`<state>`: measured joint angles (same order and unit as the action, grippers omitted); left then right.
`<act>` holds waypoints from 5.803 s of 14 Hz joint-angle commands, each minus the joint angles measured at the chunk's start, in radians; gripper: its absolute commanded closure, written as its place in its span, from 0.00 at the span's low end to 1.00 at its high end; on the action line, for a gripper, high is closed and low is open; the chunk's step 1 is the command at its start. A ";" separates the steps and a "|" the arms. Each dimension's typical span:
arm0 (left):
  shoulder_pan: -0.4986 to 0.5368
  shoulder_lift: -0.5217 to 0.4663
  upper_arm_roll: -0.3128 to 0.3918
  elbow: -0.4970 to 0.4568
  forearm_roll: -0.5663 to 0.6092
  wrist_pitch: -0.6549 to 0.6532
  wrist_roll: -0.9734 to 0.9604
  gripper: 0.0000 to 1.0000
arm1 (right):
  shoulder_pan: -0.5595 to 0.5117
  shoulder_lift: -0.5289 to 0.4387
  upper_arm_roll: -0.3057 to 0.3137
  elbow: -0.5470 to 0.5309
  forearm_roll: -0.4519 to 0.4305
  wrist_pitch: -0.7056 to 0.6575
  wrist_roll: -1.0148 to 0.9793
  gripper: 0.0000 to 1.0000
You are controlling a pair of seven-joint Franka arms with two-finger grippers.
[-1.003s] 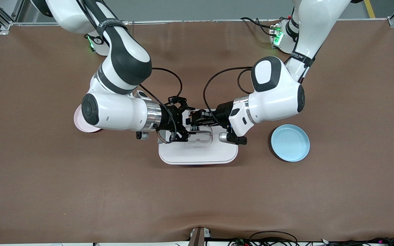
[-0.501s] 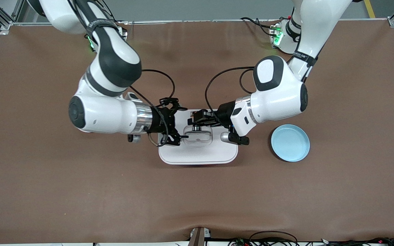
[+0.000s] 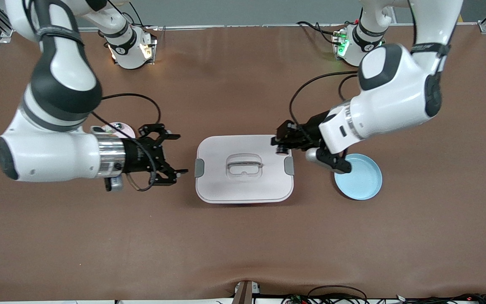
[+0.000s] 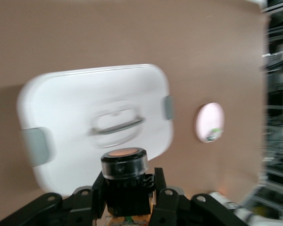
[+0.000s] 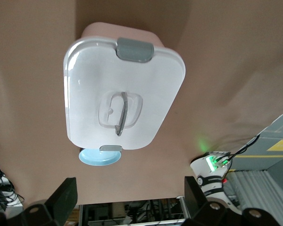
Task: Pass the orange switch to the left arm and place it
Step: 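Open the right gripper and withdraw it while the left gripper pulls away, then carry the switch with the left gripper over the light-blue plate, then lower the switch with the left gripper onto the light-blue plate, then open the left gripper and lift it off the switch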
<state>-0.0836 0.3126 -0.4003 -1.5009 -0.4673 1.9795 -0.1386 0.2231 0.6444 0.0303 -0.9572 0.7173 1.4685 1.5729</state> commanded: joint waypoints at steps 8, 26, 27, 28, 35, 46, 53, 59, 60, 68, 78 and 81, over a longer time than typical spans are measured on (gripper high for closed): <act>0.272 -0.225 -0.002 -0.025 0.346 -0.395 0.002 1.00 | -0.067 -0.025 0.010 0.089 -0.393 -0.229 -0.874 0.00; 0.377 -0.090 0.001 -0.268 0.435 0.065 -0.749 1.00 | -0.133 -0.133 0.007 0.083 -0.839 -0.252 -1.548 0.00; 0.377 -0.086 0.001 -0.295 0.458 0.125 -0.830 1.00 | -0.136 -0.150 0.007 0.081 -0.837 -0.252 -1.548 0.00; 0.374 -0.079 0.001 -0.333 0.485 0.193 -0.908 1.00 | -0.143 -0.161 0.007 0.081 -0.835 -0.252 -1.547 0.00; 0.349 0.028 -0.002 -0.409 0.722 0.372 -1.367 1.00 | -0.238 -0.198 0.013 0.077 -0.750 -0.272 -1.562 0.00; 0.324 0.123 -0.003 -0.488 0.753 0.432 -1.504 1.00 | -0.317 -0.203 0.019 0.066 -0.729 -0.209 -1.585 0.00; 0.324 0.187 0.000 -0.521 0.754 0.519 -1.524 1.00 | -0.301 -0.221 0.017 0.058 -0.739 -0.215 -1.571 0.00; 0.326 0.227 0.009 -0.529 0.757 0.553 -1.524 1.00 | -0.304 -0.452 0.014 -0.301 -0.739 -0.055 -1.533 0.00; 0.326 0.230 0.012 -0.529 0.760 0.558 -1.524 1.00 | -0.303 -0.507 0.014 -0.389 -0.739 -0.004 -1.531 0.00; 0.332 0.247 0.014 -0.527 0.803 0.561 -1.535 0.84 | -0.277 -0.628 0.008 -0.505 -0.725 0.016 -1.481 0.00; 0.324 0.224 0.014 -0.441 0.842 0.547 -1.552 0.00 | -0.291 -0.628 0.010 -0.520 -0.722 0.009 -1.475 0.00; 0.324 0.224 0.012 -0.375 0.843 0.498 -1.556 0.00 | -0.315 -0.626 0.010 -0.522 -0.720 0.010 -1.488 0.00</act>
<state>0.2446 0.5512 -0.3870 -1.9119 0.3492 2.5253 -1.6617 -0.0680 0.0414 0.0359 -1.4525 -0.0103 1.4674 0.0883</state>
